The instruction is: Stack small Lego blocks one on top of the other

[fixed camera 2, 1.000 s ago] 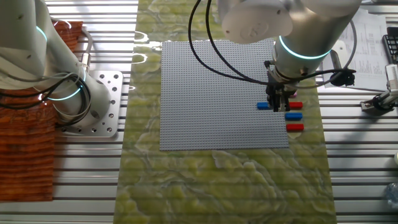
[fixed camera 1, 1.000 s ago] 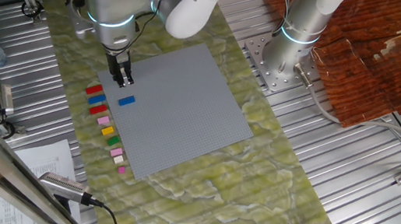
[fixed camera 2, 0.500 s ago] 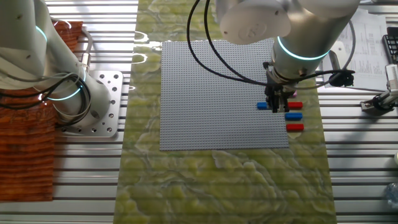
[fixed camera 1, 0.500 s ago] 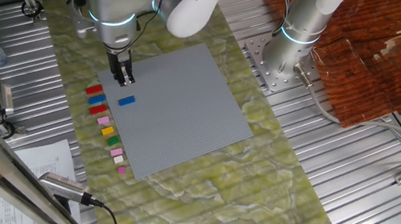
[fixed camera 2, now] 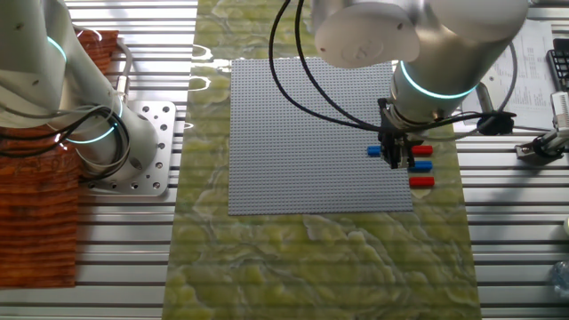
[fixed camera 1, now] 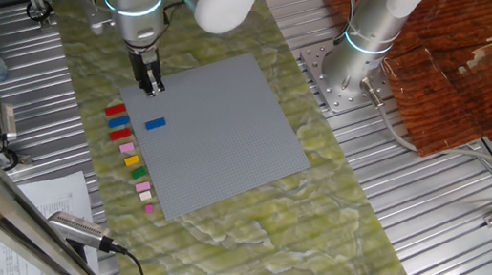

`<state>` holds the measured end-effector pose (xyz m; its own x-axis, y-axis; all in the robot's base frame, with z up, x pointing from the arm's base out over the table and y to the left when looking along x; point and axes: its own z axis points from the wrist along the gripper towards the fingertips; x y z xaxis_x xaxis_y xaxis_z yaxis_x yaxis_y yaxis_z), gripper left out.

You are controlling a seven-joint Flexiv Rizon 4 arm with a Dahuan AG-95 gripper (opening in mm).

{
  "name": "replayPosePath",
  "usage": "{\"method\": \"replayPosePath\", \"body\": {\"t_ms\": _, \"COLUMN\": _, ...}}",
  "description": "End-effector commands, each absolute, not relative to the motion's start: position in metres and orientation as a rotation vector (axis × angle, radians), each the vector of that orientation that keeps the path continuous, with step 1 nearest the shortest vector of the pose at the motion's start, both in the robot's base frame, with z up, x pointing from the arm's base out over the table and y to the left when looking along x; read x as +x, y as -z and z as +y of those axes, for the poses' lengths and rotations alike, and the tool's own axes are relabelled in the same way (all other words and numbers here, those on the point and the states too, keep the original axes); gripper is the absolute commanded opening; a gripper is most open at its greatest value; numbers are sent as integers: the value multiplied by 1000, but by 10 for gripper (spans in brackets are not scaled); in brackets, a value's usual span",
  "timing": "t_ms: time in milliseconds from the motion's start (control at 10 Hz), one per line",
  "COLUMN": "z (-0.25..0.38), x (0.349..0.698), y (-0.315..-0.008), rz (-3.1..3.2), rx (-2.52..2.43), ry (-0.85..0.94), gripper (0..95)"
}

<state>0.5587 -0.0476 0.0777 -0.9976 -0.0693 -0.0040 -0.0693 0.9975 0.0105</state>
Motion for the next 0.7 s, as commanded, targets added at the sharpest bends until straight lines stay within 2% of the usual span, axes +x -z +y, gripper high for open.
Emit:
{"method": "replayPosePath", "body": {"t_ms": 100, "z": -48, "x": 559, "y": -77, "rz": 3111, "rx": -62, "ry": 11, "gripper": 0}}
{"method": "replayPosePath", "body": {"t_ms": 700, "z": -49, "x": 559, "y": -76, "rz": 3106, "rx": -80, "ry": 8, "gripper": 0}}
